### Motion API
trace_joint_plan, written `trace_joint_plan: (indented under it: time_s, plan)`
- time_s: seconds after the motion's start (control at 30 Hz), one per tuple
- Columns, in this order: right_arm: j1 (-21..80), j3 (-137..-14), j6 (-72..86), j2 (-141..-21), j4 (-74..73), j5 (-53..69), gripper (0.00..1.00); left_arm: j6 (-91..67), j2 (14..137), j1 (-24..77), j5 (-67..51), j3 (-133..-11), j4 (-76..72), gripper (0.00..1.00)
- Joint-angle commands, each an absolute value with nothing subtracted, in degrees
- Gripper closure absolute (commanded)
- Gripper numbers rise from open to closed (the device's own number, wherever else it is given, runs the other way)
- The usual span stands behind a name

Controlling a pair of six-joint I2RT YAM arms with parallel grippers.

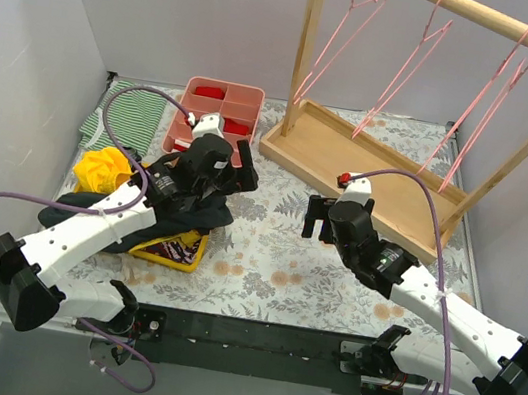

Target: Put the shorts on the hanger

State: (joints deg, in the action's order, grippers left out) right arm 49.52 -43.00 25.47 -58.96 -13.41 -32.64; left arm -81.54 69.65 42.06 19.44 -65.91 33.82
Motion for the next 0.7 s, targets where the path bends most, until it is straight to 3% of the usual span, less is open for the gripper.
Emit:
trace_joint_plan:
  time_s: [0.0, 0.33, 0.5, 0.67]
  plan:
    - [49.7, -42.7, 24.9, -58.2, -11.1, -31.6, 0.01, -84.7, 68.3, 41.8, 23.0, -70.1, 38.2, 0.02]
    - [49.7, -42.5, 24.3, -57.7, -9.8, -30.1, 0.01, -92.8, 70.0, 38.6, 26.5, -76.5, 55.1, 0.02]
    - [49.7, -42.4, 24.8, -57.2, -9.9, -29.2, 0.01, -96.5, 65.9, 25.7, 16.6, -71.1, 61.9, 0.02]
    - [49.7, -42.1, 24.8, -58.1, -7.1, -25.6, 0.02, -99.0, 60.6, 21.2, 17.7, -67.2, 64.4, 0.02]
